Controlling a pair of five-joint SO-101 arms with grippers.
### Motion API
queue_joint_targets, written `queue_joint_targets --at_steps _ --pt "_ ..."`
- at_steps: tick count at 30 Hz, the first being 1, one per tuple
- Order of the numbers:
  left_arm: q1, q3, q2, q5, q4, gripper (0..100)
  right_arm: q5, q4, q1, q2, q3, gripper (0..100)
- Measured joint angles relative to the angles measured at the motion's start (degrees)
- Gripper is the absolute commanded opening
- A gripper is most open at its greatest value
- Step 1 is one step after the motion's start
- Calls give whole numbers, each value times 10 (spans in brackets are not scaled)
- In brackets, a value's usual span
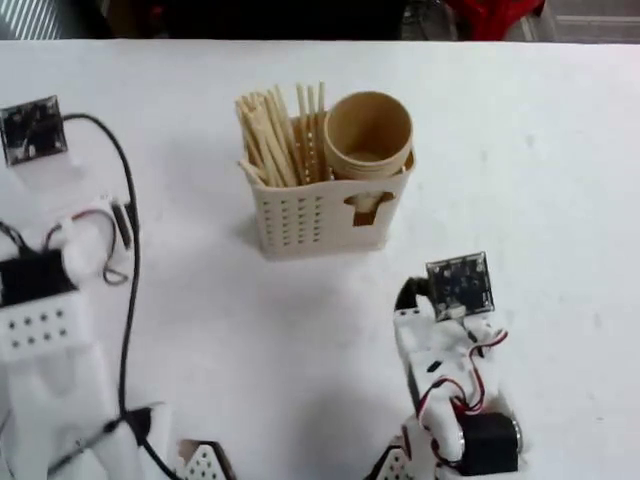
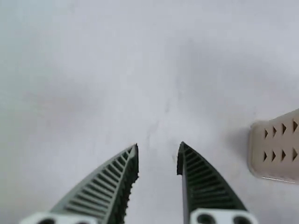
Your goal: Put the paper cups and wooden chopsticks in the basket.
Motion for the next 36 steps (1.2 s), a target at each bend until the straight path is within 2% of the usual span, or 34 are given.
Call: queue_joint_targets --at_steps 3,7,11,16,18,20,23,36 --pt "0 66 -56 0 -18 158 0 0 24 0 33 21" --pt "0 202 -143 0 -120 158 0 0 50 6 75 21" --pt "0 373 -254 0 -279 158 0 0 79 6 79 21" --pt "0 615 -425 0 -523 158 0 -2 89 2 127 21" --pt "1 653 -482 0 -575 158 0 -2 89 7 153 21" --pt "0 658 -537 0 -554 158 0 -2 89 5 181 21" --pt "0 659 -579 0 -476 158 0 -2 89 8 206 19" --pt "0 659 -600 0 -18 155 0 16 89 8 215 19"
